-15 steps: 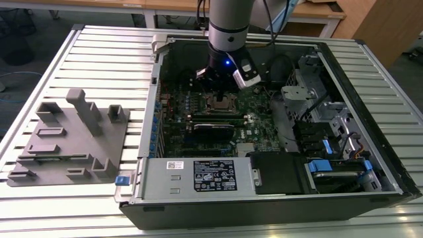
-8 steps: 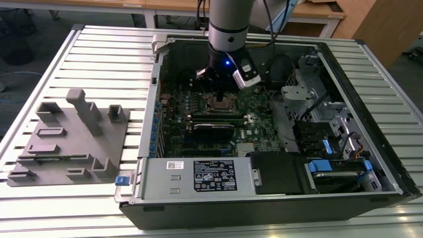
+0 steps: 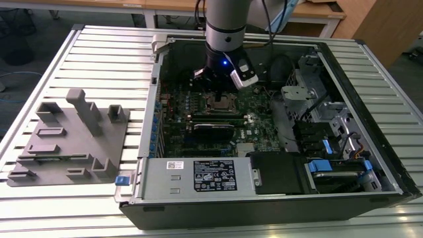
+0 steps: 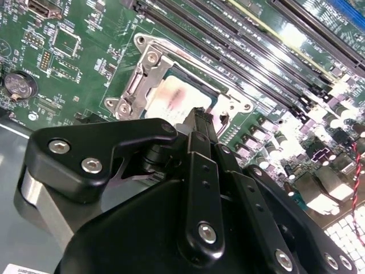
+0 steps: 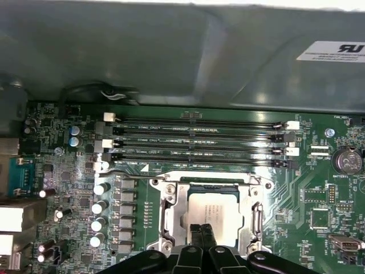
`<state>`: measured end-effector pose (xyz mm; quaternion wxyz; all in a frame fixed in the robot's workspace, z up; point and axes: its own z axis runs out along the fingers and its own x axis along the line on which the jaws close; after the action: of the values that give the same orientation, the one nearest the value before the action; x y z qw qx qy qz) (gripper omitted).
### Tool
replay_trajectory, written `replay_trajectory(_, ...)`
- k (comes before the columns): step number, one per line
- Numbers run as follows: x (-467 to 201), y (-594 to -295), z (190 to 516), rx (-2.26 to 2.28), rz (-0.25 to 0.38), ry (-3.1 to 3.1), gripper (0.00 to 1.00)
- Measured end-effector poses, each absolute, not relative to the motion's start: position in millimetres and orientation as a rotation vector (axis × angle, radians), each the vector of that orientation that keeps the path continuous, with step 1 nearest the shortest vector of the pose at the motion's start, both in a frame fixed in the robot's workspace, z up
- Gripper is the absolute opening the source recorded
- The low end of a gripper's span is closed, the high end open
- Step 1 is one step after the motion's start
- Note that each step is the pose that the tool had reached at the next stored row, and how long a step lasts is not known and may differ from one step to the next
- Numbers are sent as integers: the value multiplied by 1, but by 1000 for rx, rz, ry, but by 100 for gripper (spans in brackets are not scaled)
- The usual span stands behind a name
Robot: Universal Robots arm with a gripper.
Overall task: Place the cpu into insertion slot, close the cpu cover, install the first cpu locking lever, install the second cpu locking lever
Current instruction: 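Close the cpu cover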
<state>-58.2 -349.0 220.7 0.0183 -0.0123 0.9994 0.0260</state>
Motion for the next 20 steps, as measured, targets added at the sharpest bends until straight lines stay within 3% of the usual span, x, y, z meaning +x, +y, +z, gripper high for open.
replay_trajectory(20,-64,-349,218,-38,81,3103,11)
